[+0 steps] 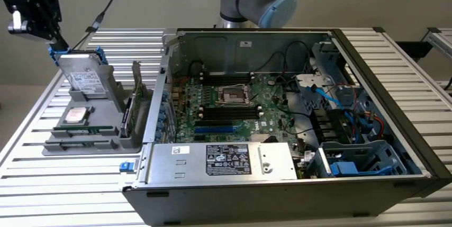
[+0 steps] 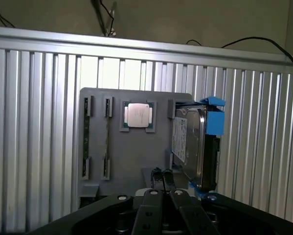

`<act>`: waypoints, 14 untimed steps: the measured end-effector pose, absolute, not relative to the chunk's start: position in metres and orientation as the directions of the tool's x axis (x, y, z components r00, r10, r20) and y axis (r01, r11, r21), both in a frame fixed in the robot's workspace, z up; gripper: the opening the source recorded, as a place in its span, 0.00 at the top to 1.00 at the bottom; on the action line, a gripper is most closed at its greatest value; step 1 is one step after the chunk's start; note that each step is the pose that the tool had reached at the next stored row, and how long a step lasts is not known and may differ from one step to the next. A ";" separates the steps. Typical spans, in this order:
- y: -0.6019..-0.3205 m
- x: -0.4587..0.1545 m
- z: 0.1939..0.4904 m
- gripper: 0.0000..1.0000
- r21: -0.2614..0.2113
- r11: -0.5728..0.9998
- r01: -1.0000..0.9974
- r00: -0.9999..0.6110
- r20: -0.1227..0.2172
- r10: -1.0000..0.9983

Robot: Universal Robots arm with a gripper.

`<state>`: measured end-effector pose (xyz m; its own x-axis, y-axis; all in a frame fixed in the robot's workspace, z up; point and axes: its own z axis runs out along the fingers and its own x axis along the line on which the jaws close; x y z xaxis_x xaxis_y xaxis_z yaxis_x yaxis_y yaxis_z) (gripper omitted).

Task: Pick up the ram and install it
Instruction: 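Pick up the ram and move it above insertion slot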

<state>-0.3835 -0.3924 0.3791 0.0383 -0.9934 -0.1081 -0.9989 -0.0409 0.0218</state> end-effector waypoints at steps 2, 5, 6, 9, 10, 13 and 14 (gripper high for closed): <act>-0.389 -0.384 0.379 0.90 0.023 -0.042 -0.999 0.039 -0.103 -0.994; -0.388 -0.385 0.378 0.90 0.023 -0.049 -0.999 0.046 -0.102 -0.994; -0.388 -0.386 0.378 0.90 0.023 -0.051 -0.998 0.049 -0.102 -0.994; -0.388 -0.387 0.378 0.90 0.023 -0.055 -0.998 0.052 -0.102 -0.993; -0.388 -0.388 0.378 0.90 0.023 -0.055 -0.998 0.052 -0.102 -0.993; -0.390 -0.390 0.378 0.90 0.022 -0.055 -0.998 0.052 -0.105 -0.993; -0.392 -0.391 0.378 0.90 0.021 -0.055 -0.998 0.052 -0.108 -0.993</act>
<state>-0.3910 -0.3920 0.3785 0.0523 -0.9928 -0.1075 -0.9983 -0.0549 0.0211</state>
